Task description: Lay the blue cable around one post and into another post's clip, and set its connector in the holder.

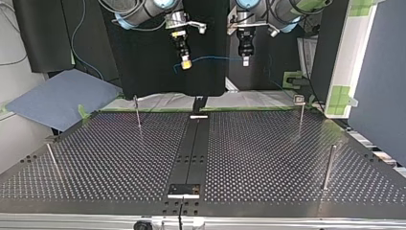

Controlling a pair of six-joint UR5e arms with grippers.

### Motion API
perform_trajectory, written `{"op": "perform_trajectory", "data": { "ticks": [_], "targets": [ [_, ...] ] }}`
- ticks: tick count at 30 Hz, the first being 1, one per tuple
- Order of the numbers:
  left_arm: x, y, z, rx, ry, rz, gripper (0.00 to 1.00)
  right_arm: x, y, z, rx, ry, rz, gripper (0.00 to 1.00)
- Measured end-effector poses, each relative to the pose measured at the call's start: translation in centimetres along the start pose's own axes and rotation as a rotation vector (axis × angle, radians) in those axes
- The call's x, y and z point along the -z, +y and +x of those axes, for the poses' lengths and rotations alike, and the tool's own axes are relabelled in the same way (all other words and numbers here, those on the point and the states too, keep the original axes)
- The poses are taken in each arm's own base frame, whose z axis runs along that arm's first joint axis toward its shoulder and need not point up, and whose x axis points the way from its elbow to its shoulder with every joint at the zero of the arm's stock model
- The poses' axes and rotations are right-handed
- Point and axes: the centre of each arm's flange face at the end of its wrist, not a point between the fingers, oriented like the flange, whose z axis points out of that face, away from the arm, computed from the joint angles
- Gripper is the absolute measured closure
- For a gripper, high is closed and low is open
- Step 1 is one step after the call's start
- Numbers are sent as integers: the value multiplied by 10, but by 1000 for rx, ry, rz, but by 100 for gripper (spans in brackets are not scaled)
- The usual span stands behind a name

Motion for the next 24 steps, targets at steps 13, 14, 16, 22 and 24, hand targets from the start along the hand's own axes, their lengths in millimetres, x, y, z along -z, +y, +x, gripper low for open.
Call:
{"op": "perform_trajectory", "data": {
  "ticks": [13,14,16,22,24],
  "targets": [
    [0,0,0,0,0,0,100,7,-1,-14,17,-71,10,100],
    [0,0,0,0,0,0,100,7,-1,-14,17,-71,10,100],
    [0,-1,-1,2,-2,0,100,7,-1,-14,17,-71,10,100],
    [2,-9,-15,43,-17,-1,100,7,3,-2,6,-71,-5,100],
    [3,-9,-20,62,-18,0,100,7,3,4,-5,-69,-6,100]
  ]
}}
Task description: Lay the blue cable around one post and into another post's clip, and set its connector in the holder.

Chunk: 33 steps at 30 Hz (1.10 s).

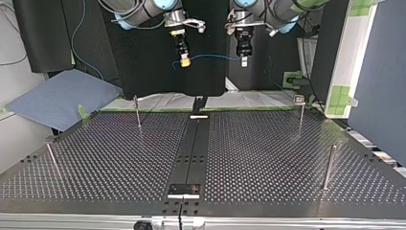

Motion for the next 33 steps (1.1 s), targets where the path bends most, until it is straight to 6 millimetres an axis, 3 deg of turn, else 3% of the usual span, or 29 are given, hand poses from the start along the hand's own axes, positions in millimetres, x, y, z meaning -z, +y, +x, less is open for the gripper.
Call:
{"op": "perform_trajectory", "data": {
  "ticks": [9,21,33],
  "targets": [
    [-7,3,-28,87,-10,-13,100,-5,1,46,-81,30,50,100],
    [-38,7,-85,190,-79,-73,100,-23,4,140,-87,137,65,100],
    [-62,22,-138,289,-133,-104,100,-23,11,236,-95,241,60,100]
  ]
}}
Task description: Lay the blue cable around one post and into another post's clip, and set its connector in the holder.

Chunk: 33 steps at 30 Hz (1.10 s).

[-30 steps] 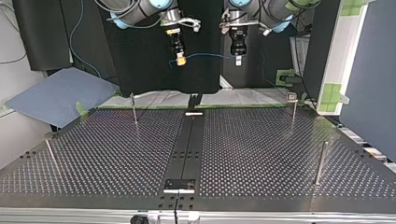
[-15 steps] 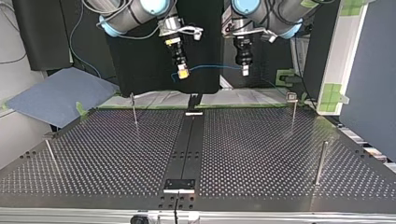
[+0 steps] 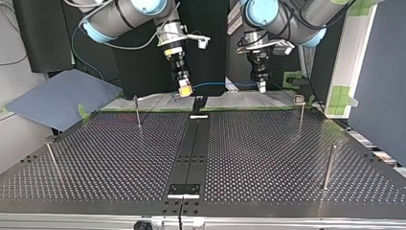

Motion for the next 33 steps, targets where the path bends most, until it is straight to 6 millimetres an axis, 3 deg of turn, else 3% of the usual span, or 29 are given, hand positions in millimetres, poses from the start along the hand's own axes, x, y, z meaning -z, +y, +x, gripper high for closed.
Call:
{"op": "perform_trajectory", "data": {
  "ticks": [13,19,24,33],
  "targets": [
    [-22,14,-51,116,-19,7,100,-4,-3,107,6,112,11,100],
    [-36,16,-82,164,-45,18,100,-1,-4,147,35,149,14,100],
    [-44,20,-109,203,-67,26,100,-4,-10,151,54,127,30,100],
    [-48,40,-149,241,-119,-43,100,-18,-27,124,107,43,70,100]
  ]
}}
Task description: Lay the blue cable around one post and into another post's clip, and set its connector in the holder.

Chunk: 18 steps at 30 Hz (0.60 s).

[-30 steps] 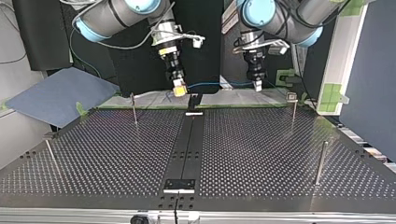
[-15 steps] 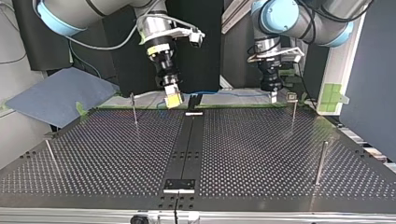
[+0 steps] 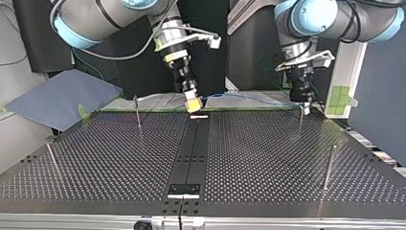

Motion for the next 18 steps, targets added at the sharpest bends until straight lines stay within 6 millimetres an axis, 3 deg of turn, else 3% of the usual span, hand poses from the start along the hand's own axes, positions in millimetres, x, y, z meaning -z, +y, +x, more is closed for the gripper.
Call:
{"op": "perform_trajectory", "data": {
  "ticks": [6,18],
  "targets": [
    [-9,0,-36,13,-59,-32,100,-6,-7,0,-6,14,14,100],
    [-24,-12,-119,15,-181,-51,100,-19,-21,28,-17,76,47,100]
  ]
}}
